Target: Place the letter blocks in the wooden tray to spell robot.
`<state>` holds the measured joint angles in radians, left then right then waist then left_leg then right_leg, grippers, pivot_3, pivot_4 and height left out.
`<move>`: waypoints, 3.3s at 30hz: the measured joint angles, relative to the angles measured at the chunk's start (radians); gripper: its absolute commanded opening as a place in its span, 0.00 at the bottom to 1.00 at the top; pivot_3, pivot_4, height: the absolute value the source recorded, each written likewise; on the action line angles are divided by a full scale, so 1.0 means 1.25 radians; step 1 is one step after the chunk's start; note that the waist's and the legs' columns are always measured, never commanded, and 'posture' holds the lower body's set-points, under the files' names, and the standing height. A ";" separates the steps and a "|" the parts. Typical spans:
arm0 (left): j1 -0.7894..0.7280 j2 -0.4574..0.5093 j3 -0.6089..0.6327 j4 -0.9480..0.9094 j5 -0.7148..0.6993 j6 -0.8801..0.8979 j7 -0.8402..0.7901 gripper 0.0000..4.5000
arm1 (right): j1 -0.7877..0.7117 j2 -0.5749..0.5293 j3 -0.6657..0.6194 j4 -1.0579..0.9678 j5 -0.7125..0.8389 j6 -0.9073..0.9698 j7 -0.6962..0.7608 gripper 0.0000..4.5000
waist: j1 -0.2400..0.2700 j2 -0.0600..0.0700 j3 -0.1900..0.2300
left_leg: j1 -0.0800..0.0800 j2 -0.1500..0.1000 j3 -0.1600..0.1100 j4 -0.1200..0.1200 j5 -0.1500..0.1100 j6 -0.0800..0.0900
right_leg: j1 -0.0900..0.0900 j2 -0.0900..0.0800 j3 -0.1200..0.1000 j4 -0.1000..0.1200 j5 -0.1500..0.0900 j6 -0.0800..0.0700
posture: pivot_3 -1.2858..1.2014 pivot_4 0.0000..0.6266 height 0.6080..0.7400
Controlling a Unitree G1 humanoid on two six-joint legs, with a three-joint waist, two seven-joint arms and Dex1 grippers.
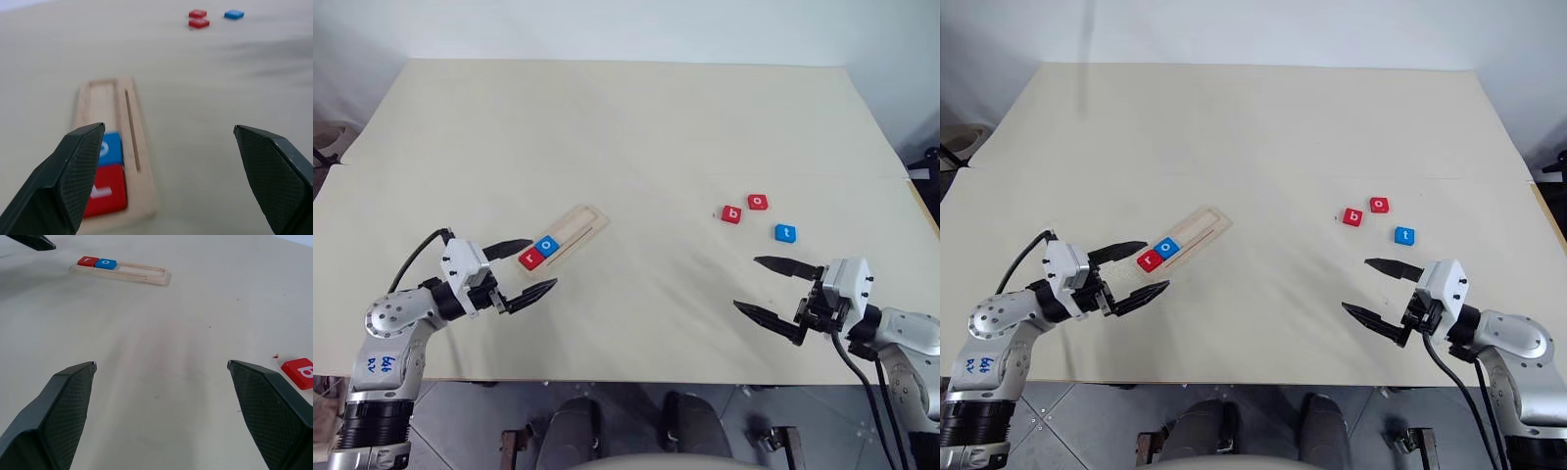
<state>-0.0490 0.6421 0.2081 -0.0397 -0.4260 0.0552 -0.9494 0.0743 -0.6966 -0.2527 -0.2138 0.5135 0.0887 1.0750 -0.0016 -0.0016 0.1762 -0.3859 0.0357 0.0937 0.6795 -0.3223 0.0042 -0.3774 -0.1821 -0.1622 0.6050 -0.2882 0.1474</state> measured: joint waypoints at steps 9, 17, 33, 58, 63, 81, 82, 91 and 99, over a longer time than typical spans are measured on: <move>0.166 -0.027 0.155 -0.027 -0.036 0.005 0.070 0.99 | -0.091 0.033 0.058 0.013 0.005 0.000 0.014 1.00 | -0.010 0.000 0.000 | 0.002 0.003 -0.001 -0.001 -0.002 0.000 | -0.001 0.002 0.003 0.000 0.000 0.000 | 0.52 0.24 1.00; 0.299 -0.092 0.287 -0.019 -0.049 -0.027 0.136 0.99 | -0.241 0.119 0.168 0.023 0.003 0.000 0.019 1.00 | 0.002 0.000 0.000 | 0.001 0.003 -0.001 0.001 -0.003 0.001 | -0.002 0.001 0.003 -0.001 0.000 0.000 | 0.52 0.24 1.00; -0.079 -0.007 0.036 0.078 0.009 0.087 0.081 0.99 | -0.177 0.082 0.156 -0.016 0.019 0.029 0.029 1.00 | 0.011 0.000 0.000 | 0.000 0.003 0.005 0.001 -0.003 0.000 | -0.004 0.003 0.003 0.001 0.000 0.000 | 0.52 0.24 1.00; -0.131 0.032 -0.052 0.144 0.097 0.146 0.048 0.76 | -0.141 0.082 0.149 -0.077 0.019 0.046 -0.038 1.00 | 0.000 0.000 0.000 | 0.000 0.003 0.006 0.001 -0.003 0.000 | -0.005 0.003 0.004 0.001 0.000 0.000 | 0.52 0.24 1.00; -0.158 0.027 -0.070 0.184 0.106 0.093 0.014 0.76 | -0.136 0.081 0.144 -0.077 0.019 0.045 -0.037 1.00 | 0.003 0.000 0.000 | 0.000 0.003 0.006 0.001 -0.003 0.000 | -0.004 0.002 0.004 0.001 0.000 0.000 | 0.52 0.24 1.00; -0.551 -0.171 -0.407 0.479 0.262 -0.099 -0.251 0.76 | 0.288 0.047 -0.183 -0.169 0.019 0.027 -0.102 1.00 | 0.020 -0.001 0.001 | -0.002 0.002 0.007 0.002 -0.003 0.000 | -0.005 0.002 0.004 0.000 0.000 0.000 | 0.52 0.24 1.00; -0.565 -0.178 -0.409 0.505 0.267 -0.116 -0.257 0.76 | 0.304 0.054 -0.190 -0.175 0.019 0.021 -0.105 1.00 | 0.019 -0.001 0.001 | -0.001 0.002 0.007 0.002 -0.003 0.000 | -0.004 0.002 0.004 0.000 0.000 0.000 | 0.52 0.24 1.00; -0.636 -0.235 -0.399 0.664 0.286 -0.195 -0.259 0.97 | 0.359 0.094 -0.213 -0.217 0.019 0.003 -0.140 1.00 | 0.021 -0.001 0.001 | -0.001 0.002 0.005 0.002 -0.003 0.001 | -0.003 0.002 0.004 0.000 0.000 0.001 | 0.52 0.24 1.00; -0.571 -0.187 -0.330 0.603 0.261 -0.189 -0.252 1.00 | 0.346 0.098 -0.213 -0.229 0.040 0.022 -0.177 1.00 | 0.011 -0.001 0.001 | -0.001 0.002 0.004 0.002 -0.003 0.001 | -0.004 0.002 0.004 0.001 0.000 0.000 | 0.52 0.24 1.00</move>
<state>-0.7625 0.4088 -0.2042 0.7137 -0.1001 -0.1809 -1.2649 0.5063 -0.5743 -0.5193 -0.5004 0.5635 0.1157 0.8543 0.0121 -0.0029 0.1770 -0.3874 0.0385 0.0989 0.6821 -0.3256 0.0054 -0.3830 -0.1794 -0.1569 0.6062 -0.2878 0.1479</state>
